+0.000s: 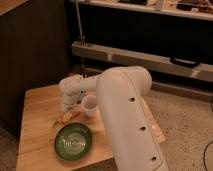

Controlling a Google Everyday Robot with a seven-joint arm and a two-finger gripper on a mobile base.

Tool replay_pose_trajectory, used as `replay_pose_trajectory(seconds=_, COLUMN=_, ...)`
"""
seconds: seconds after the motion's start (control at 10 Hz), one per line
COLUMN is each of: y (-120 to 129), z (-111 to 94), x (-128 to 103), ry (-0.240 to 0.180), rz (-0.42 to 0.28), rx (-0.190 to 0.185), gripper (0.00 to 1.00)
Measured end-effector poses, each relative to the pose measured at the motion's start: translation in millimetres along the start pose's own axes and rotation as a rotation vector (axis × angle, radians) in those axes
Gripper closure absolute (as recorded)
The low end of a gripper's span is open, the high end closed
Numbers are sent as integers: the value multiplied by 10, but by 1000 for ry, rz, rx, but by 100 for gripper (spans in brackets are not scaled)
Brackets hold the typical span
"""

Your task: Drag the pepper across the table

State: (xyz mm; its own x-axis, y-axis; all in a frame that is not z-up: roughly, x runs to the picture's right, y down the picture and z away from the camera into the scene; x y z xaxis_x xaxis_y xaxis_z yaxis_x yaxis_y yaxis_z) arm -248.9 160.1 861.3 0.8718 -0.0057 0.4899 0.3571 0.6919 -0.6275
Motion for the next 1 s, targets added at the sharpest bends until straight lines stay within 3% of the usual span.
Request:
replay_pose_trajectory(seconds=0.4, y=75, z=27, x=73, ry=11, rz=6, rx=-41, gripper=73)
replay_pose_trajectory(seconds=1.0, y=377, z=-184, x=427, ry=48, rz=84, rx=-62, gripper=73)
